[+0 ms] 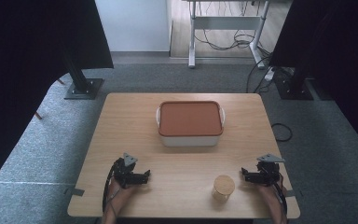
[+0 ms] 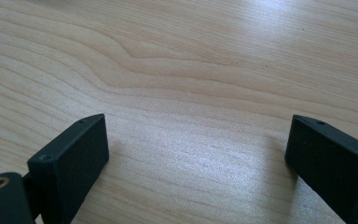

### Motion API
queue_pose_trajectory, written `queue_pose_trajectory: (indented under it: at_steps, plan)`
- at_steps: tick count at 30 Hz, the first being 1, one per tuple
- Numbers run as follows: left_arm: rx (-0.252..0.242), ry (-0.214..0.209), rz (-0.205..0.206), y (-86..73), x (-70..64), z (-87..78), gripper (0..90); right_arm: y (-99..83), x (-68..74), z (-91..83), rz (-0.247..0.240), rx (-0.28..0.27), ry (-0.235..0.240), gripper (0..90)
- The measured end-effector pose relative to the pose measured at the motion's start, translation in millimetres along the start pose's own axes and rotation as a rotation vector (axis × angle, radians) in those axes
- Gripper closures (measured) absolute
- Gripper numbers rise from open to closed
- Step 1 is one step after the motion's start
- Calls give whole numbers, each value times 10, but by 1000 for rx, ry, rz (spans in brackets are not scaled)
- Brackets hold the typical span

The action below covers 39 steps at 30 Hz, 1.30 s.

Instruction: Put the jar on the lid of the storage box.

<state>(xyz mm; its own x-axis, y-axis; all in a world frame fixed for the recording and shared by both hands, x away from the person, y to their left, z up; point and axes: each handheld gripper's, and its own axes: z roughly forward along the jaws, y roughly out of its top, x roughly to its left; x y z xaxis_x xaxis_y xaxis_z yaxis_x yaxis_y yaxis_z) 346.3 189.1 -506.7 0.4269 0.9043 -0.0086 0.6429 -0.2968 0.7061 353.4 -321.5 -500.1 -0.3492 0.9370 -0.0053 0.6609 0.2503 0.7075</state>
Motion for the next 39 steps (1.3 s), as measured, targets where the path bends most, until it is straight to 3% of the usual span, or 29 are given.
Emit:
queue_pose_trajectory:
  at_steps: [18,39]
  plan:
    - [4,18,-15,-2,-11,-2,11,-26,6,-36,5,-14,10,86]
    - [3,19,-18,-4,-15,-4,11,3,81,-241,-6,-116,31,88]
